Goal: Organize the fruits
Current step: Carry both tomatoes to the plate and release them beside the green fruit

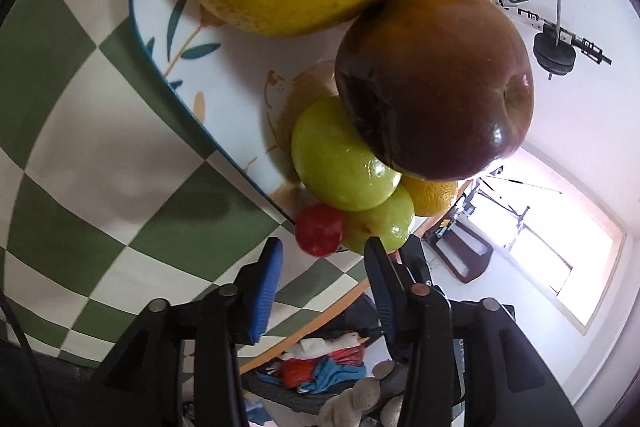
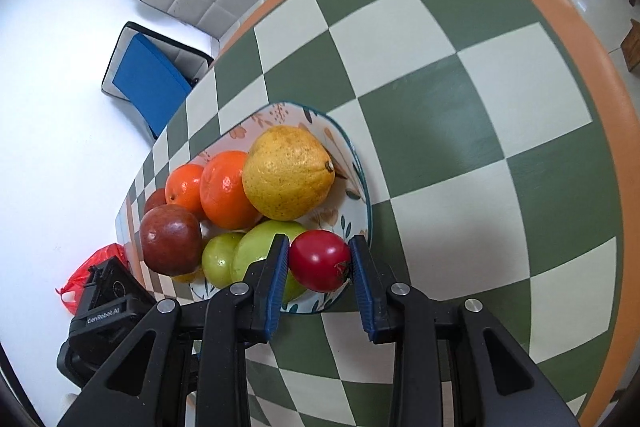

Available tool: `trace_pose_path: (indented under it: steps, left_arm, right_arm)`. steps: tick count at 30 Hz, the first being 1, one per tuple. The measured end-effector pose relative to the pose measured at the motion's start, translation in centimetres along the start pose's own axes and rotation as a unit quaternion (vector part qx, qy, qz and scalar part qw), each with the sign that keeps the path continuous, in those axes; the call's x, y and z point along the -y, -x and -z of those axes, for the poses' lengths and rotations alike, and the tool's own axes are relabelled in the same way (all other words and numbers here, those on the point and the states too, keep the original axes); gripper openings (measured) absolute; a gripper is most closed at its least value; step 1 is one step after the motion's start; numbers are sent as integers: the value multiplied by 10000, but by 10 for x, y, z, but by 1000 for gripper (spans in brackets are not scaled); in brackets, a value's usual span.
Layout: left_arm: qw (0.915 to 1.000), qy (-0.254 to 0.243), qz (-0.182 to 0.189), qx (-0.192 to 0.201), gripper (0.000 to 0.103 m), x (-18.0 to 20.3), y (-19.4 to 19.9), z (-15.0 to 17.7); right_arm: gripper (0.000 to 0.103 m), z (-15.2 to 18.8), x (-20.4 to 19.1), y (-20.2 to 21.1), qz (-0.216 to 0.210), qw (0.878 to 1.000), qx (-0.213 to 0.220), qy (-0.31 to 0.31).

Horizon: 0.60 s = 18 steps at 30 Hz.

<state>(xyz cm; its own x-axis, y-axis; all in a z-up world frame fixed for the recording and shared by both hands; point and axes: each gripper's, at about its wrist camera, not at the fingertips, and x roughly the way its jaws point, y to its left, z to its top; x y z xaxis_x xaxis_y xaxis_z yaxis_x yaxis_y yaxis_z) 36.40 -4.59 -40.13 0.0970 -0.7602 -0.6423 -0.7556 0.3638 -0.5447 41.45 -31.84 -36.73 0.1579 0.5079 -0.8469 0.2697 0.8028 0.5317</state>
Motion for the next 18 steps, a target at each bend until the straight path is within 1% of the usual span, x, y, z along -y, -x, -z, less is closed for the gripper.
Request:
trace_pose_path:
  steps: [1,4,7,8,9,10,11,13,14,15,16,17,18]
  left_arm:
    - [10000,-24,-26,7,43,1,-1,0]
    - [9997,-174,-173,24,43,6,-2,3]
    - [9972,-502,-548,113,44,17,0,6]
    - [9942,-724,-779,171,44,24,3,9]
    - [9913,-906,-928,215,44,28,4,11]
    - [9858,-1171,-1161,306,44,34,7,16]
    - [9795,-1390,-1401,410,44,38,9,18]
    - [9638,-1852,-1818,606,44,47,11,27]
    - [9504,-2141,-2129,749,45,54,11,32]
    - [9382,-2369,-2366,876,53,58,12,37]
    - [9290,-2535,-2510,982,58,61,12,42]
    - [9165,-2735,-2688,1141,65,60,15,48]
    - [9044,-2910,-2837,1299,66,65,15,54]
  right_arm:
    - [45,0,1,0,28,10000,-3,-21]
    - [52,1,7,2,50,10000,21,-64]
    - [55,3,9,9,116,9999,85,-30]
    - [55,5,9,13,147,9998,116,17]
    - [58,7,8,18,203,9996,163,85]
    - [63,10,5,23,336,9990,229,200]
    - [65,12,1,29,450,9979,314,356]
    - [73,21,-10,43,770,9929,523,737]
    - [75,24,-14,48,872,9908,586,858]
    - [78,29,-19,54,994,9873,687,1035]
    - [79,33,-22,59,1100,9844,751,1154]
    - [80,39,-27,63,1246,9801,819,1309]
    - [80,45,-31,68,1356,9760,893,1454]
